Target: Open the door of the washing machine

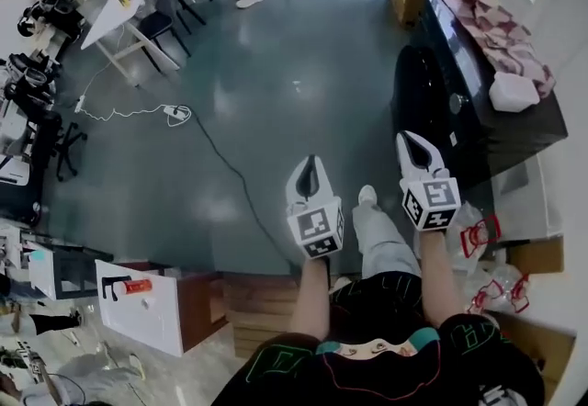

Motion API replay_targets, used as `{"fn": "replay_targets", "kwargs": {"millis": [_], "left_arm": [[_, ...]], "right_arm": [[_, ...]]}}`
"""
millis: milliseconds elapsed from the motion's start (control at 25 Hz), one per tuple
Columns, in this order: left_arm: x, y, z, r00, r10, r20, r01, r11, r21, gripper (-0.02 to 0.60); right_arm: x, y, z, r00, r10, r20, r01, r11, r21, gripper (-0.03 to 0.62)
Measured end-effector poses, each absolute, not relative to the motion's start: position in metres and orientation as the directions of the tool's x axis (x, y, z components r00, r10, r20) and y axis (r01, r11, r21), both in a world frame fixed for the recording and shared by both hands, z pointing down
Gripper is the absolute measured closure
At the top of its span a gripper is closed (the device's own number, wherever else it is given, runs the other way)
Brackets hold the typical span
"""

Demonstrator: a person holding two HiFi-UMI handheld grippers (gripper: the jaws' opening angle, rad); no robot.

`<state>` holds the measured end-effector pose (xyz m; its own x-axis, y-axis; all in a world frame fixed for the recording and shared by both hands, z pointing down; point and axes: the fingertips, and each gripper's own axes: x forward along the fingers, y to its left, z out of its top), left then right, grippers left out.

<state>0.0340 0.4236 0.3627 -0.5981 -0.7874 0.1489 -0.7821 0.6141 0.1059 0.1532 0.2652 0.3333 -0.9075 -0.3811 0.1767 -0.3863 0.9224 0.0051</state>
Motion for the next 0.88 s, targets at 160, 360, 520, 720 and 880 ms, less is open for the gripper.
{"fn": "replay_targets", "kwargs": {"millis": [160,360,520,720,880], "left_arm": [[0.007,0.371,0.379,-0.588,-0.785,0.197,-0.785,0.612,0.095,0.571],[-0.019,0.265,0.391,-0.514,-0.807,0.292,-0.854,0.513,-0.086,0.571],[-0.051,0.190,0.380,-0.465,-0.821,0.332,-0.881,0.467,-0.078,0.571],[-0.061,0.099,0.328,-0.394,-0.872,0.289,-0.918,0.388,-0.081,0.571],[-0.056,0.050,0.297,-0.316,-0.911,0.266,-0.949,0.304,-0.087,0.571]], "right_arm": [[0.131,0.207,0.357,-0.891,-0.397,0.220,-0.413,0.910,-0.032,0.591],[0.096,0.114,0.392,-0.856,-0.415,0.307,-0.468,0.876,-0.119,0.591],[0.064,0.048,0.386,-0.834,-0.436,0.339,-0.495,0.862,-0.108,0.591],[0.067,-0.035,0.331,-0.787,-0.537,0.305,-0.566,0.824,-0.009,0.591],[0.075,-0.069,0.301,-0.763,-0.581,0.282,-0.607,0.795,-0.004,0.591]]}}
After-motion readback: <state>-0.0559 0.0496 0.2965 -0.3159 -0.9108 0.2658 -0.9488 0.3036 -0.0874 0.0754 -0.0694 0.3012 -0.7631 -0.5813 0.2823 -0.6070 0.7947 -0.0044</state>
